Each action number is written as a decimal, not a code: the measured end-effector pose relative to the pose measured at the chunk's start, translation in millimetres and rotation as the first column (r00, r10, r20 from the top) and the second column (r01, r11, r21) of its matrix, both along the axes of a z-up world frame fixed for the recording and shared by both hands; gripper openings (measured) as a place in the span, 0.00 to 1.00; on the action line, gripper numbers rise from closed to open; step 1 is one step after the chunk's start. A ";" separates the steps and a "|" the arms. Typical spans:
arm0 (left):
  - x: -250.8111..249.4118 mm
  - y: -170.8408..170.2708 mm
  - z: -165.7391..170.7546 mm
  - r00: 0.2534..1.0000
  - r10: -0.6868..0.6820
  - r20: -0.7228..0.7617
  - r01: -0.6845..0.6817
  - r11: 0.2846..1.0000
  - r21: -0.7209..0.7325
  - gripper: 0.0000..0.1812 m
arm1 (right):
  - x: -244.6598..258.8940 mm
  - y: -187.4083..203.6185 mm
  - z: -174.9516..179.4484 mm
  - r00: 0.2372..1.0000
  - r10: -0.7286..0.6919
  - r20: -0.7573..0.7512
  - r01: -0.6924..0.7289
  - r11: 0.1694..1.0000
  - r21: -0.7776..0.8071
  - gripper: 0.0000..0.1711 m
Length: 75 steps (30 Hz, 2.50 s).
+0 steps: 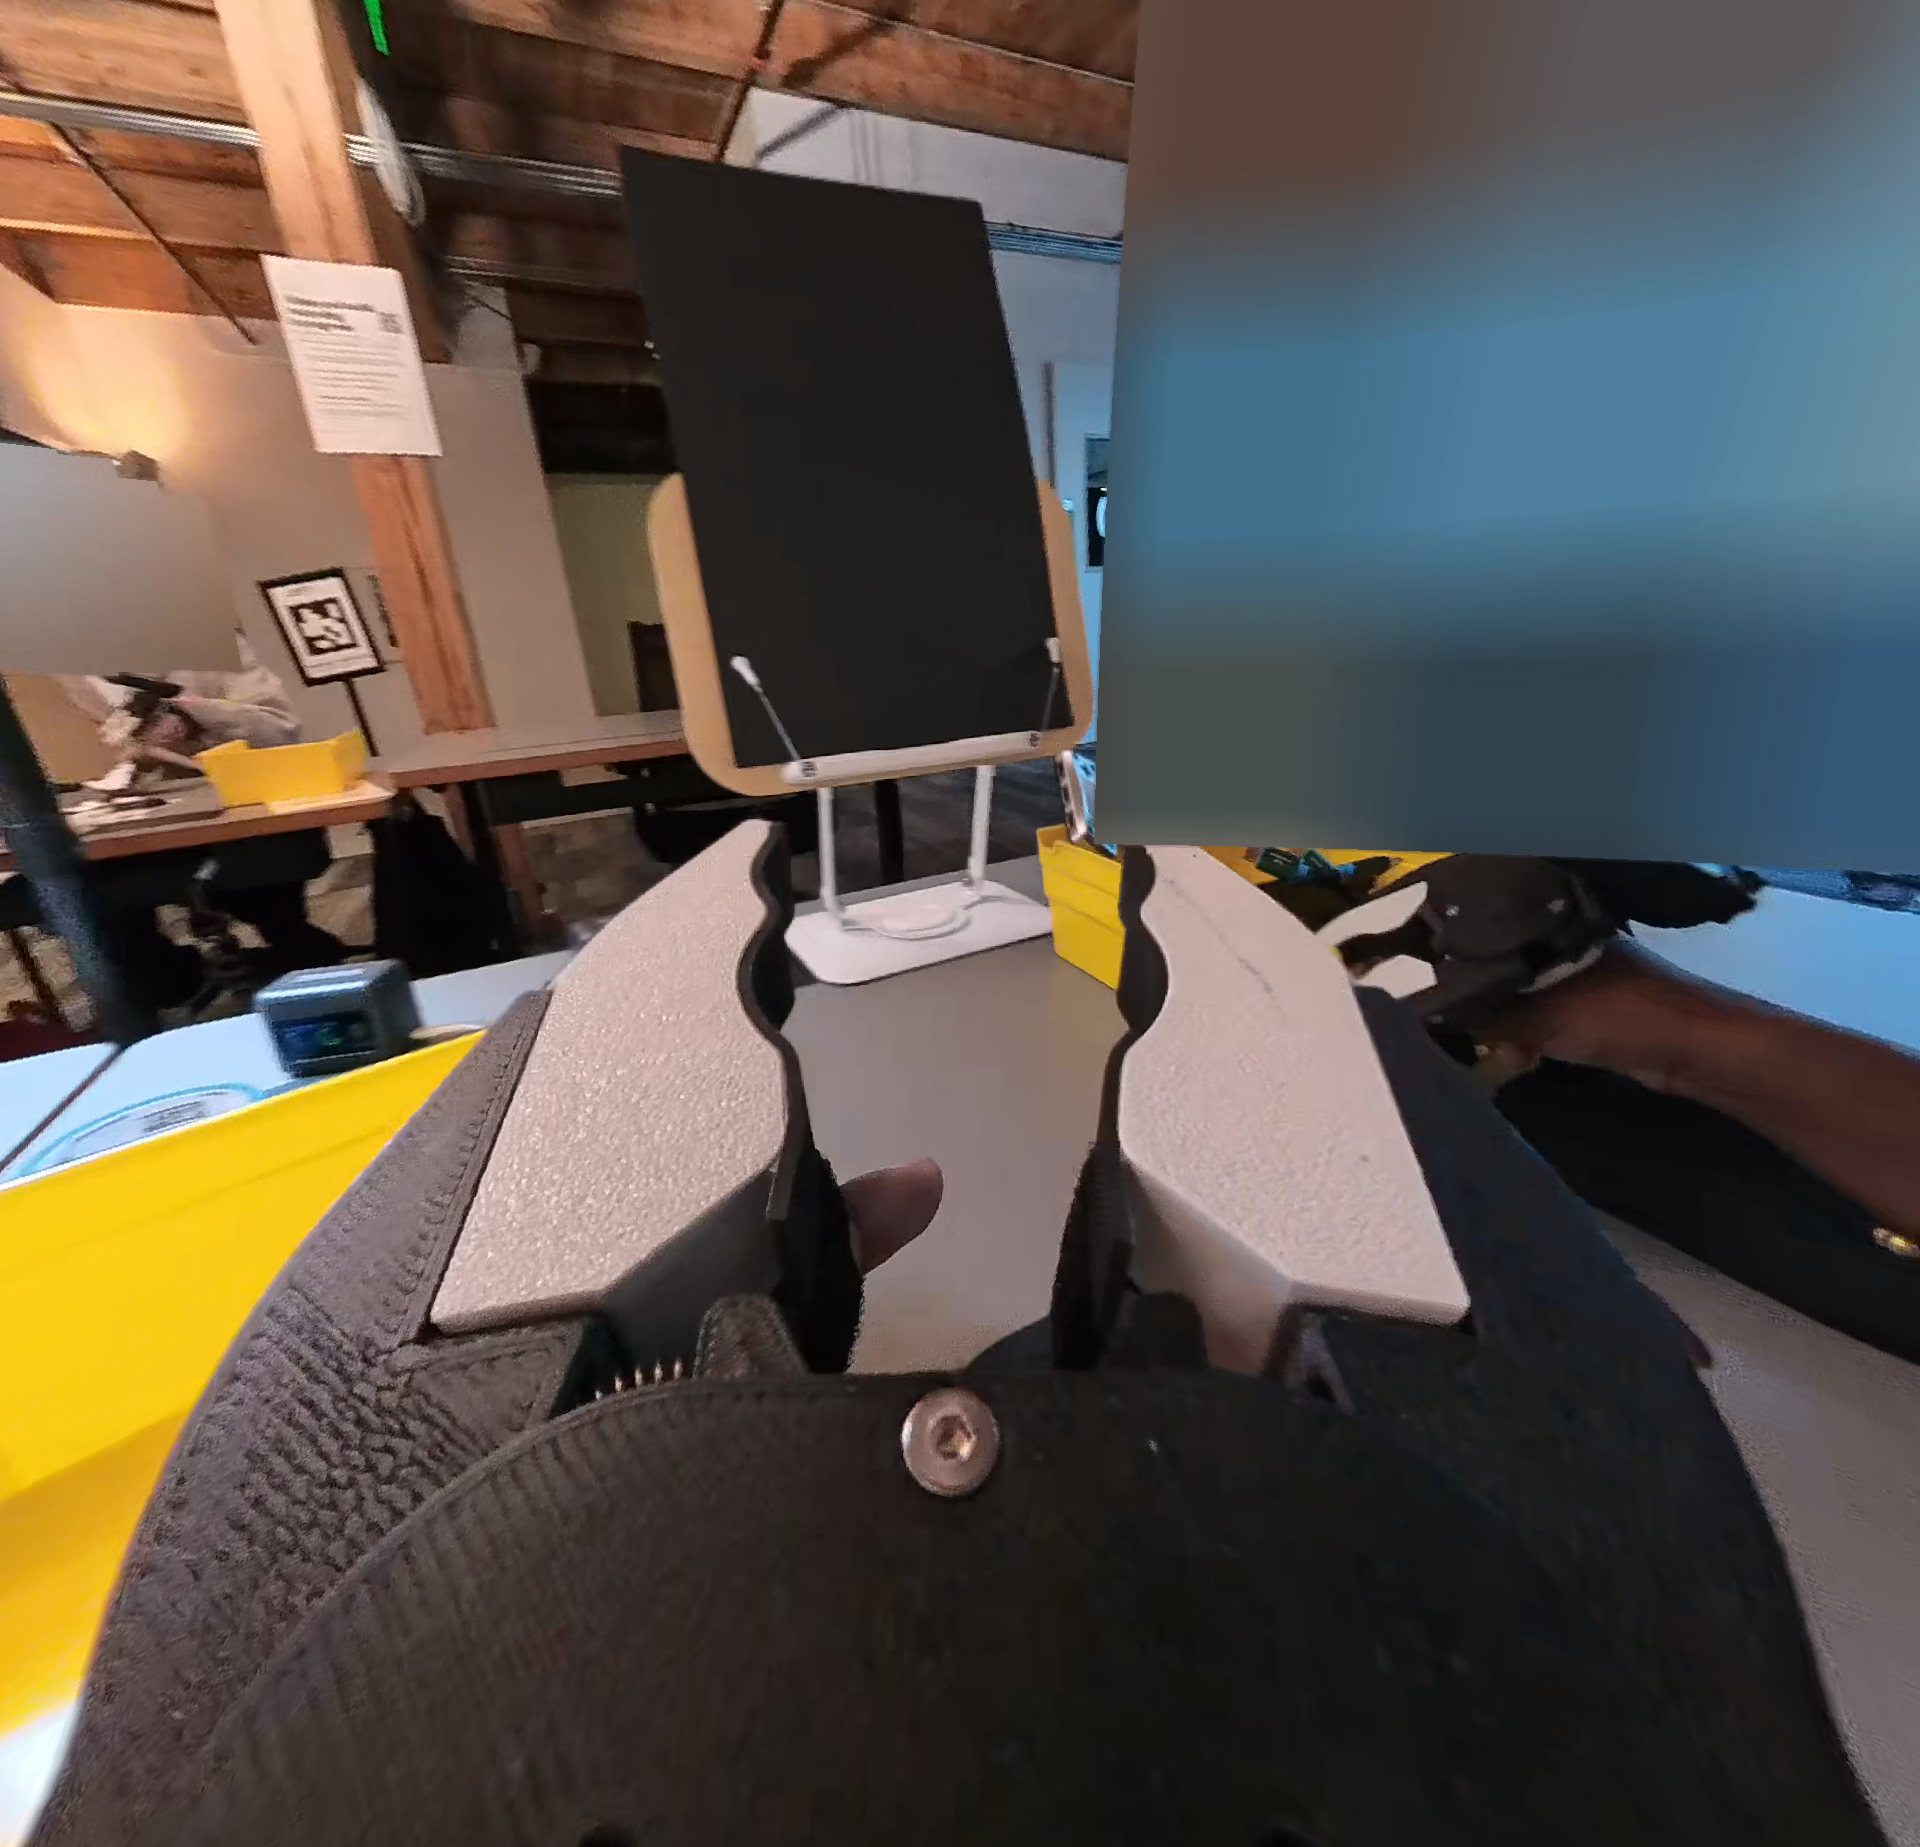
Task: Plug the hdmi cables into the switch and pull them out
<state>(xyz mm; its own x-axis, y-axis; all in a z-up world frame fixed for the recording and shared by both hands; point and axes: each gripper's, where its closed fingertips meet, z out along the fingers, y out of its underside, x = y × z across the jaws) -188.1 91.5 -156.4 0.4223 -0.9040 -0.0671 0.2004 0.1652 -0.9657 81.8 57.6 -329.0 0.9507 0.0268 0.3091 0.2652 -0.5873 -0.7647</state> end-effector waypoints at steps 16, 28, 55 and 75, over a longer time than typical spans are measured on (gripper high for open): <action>-95.9 56.2 -20.3 0.891 0.434 -0.133 -0.434 0.900 0.035 0.33 | -124.1 73.4 -0.3 0.966 0.260 -0.001 -0.259 0.964 0.062 0.30; -191.4 92.3 -67.0 0.656 0.684 -0.320 -0.720 0.694 0.008 0.36 | -192.1 105.5 1.6 0.881 0.473 -0.008 -0.470 0.877 0.099 0.30; -195.2 114.5 -160.4 0.652 0.645 -0.399 -0.746 0.639 -0.188 0.02 | -297.7 65.9 20.9 0.748 0.617 -0.244 -0.573 0.786 0.232 0.20; -16.6 19.6 36.5 0.866 0.473 0.162 -0.497 0.851 0.173 0.06 | -120.6 -6.5 170.1 0.940 0.265 0.214 -0.340 0.691 0.638 0.08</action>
<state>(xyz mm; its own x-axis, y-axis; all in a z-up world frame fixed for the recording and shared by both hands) -204.7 111.1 -119.8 0.8184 -0.5539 -0.1531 0.1456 0.4576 -0.8772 -38.8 51.1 -158.9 0.8915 0.0624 0.4487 0.4324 0.1787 -0.8838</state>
